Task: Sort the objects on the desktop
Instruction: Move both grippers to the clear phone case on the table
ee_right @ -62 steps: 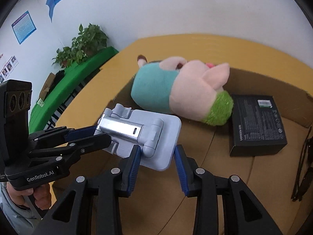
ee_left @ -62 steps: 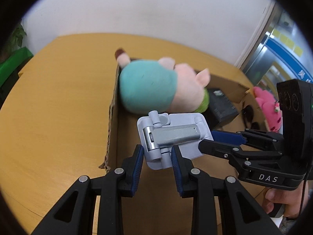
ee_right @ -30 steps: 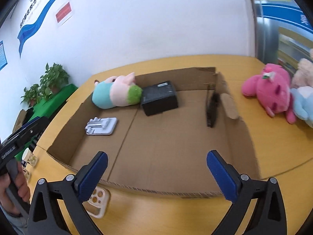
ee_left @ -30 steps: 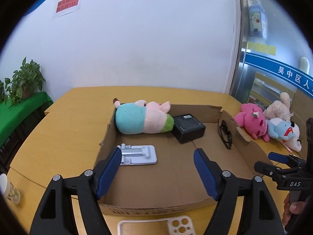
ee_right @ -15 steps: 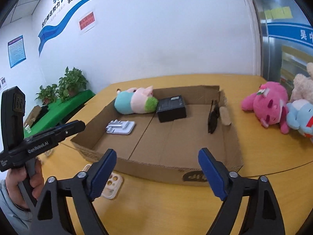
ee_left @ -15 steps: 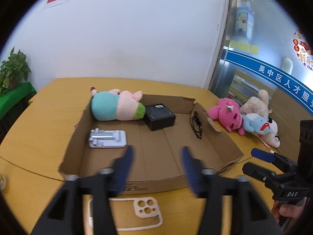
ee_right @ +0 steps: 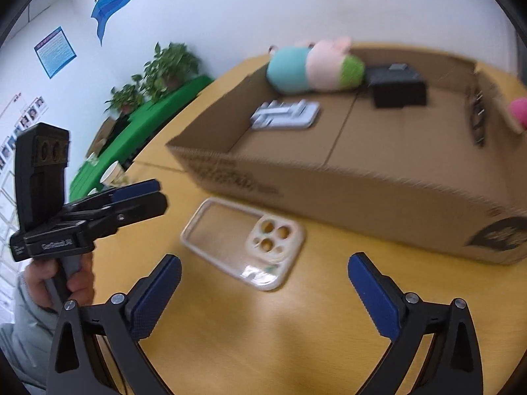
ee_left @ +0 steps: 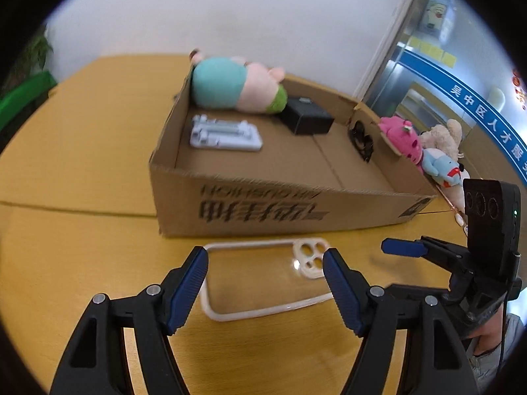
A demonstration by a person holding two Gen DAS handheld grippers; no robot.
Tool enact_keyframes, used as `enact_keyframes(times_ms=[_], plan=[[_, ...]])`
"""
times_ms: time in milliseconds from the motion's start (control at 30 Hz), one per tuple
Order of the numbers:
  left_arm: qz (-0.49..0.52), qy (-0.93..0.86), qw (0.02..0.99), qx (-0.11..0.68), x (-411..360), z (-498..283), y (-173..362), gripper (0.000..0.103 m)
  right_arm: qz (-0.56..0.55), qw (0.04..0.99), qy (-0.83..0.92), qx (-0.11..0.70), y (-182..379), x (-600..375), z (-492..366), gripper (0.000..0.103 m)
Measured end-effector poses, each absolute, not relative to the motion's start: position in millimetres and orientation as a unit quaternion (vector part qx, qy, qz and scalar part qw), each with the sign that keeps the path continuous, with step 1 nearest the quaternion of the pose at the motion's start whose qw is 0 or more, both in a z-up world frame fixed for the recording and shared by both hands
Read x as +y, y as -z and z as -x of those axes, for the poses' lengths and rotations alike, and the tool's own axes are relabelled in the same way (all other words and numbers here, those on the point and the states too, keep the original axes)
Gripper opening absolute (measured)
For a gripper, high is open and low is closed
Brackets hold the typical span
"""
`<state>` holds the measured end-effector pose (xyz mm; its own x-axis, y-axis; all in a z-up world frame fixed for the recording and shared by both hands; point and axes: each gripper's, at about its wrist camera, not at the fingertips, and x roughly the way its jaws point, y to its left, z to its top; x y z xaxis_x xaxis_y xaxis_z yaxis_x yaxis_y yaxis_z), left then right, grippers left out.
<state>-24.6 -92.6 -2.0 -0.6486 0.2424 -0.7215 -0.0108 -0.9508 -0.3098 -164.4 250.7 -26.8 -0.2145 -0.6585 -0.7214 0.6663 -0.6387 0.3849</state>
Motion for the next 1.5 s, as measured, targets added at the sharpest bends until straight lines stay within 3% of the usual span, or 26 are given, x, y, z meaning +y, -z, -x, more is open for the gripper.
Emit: enact_keyframes(times_ms=[367, 500, 733, 933, 1300, 1500], plan=[[0.463, -0.858, 0.104, -0.194, -100.7, 50.3, 41.5, 0.069, -0.48, 0.478, 0.735, 0.009, 59.8, 210.1, 166.0, 0.103], [0.465, -0.849, 0.141, -0.208, -88.4, 48.5, 38.6, 0.062, -0.485, 0.488, 0.726, 0.012, 69.1, 202.7, 160.7, 0.103], [0.444, -0.874, 0.081, -0.18, -96.0, 41.0, 19.4, 0.064, -0.473, 0.489, 0.733, 0.007, 64.2, 217.3, 151.8, 0.103], [0.496, -0.851, 0.014, -0.173, -120.2, 52.2, 47.9, 0.064, -0.479, 0.481, 0.734, -0.002, 66.8, 218.3, 164.1, 0.103], [0.463, -0.862, 0.062, -0.196, -101.9, 44.0, 34.0, 0.065, -0.472, 0.488, 0.734, -0.019, 60.4, 214.6, 170.7, 0.103], [0.394, -0.891, 0.122, -0.191, -70.6, 19.0, -6.2, 0.065, -0.418, 0.486, 0.766, -0.045, 26.1, 264.1, 149.7, 0.103]])
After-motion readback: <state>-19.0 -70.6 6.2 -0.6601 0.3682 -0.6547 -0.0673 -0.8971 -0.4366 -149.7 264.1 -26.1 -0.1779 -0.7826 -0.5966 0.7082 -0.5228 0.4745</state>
